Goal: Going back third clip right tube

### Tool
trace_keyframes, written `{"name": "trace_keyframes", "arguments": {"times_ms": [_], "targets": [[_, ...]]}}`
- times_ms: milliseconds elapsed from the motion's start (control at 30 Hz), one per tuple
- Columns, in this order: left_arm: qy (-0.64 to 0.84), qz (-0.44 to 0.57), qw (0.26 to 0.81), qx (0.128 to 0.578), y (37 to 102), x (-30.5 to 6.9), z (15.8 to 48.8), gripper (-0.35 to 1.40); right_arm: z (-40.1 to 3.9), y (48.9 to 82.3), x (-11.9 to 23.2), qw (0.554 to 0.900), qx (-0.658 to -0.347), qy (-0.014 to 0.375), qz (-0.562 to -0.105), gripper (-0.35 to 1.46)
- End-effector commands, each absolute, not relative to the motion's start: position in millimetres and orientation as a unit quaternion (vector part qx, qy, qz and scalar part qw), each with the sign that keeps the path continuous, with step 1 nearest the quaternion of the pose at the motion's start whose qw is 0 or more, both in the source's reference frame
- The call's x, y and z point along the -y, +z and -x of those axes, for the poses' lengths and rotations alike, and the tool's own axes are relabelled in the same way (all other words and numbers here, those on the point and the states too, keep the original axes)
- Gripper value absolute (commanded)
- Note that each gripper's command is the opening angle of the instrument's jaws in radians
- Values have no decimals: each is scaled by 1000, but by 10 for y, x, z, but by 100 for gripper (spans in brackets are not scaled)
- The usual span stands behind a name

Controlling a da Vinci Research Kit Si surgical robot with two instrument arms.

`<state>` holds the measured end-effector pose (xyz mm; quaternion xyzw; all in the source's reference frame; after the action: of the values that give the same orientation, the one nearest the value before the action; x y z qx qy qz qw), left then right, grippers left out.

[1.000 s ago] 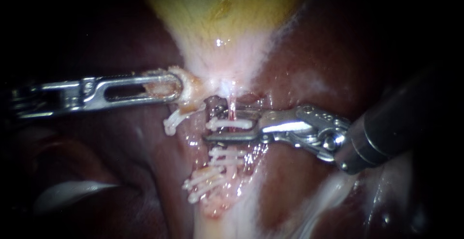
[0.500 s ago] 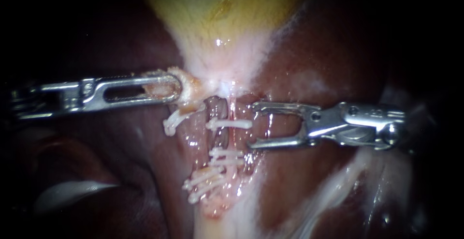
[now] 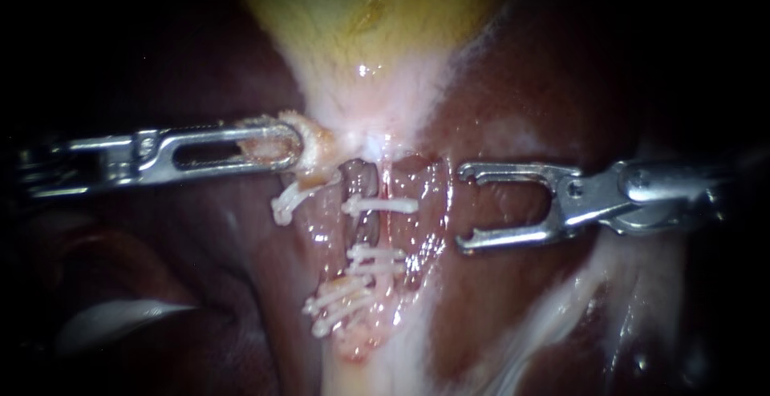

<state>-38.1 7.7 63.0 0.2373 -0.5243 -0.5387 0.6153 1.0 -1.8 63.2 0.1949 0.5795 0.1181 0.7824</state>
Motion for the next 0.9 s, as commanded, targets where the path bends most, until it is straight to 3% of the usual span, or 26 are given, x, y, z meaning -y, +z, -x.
{"name": "trace_keyframes", "arguments": {"times_ms": [33, 900], "targets": [[-539, -236, 615, 524, 630, -77, 383, -35, -10, 632, 18, 783, -580, 118, -195, 50], [-540, -241, 626, 509, 677, -72, 429, -35, -12, 629, 21, 782, -580, 117, -195, 50]]}}
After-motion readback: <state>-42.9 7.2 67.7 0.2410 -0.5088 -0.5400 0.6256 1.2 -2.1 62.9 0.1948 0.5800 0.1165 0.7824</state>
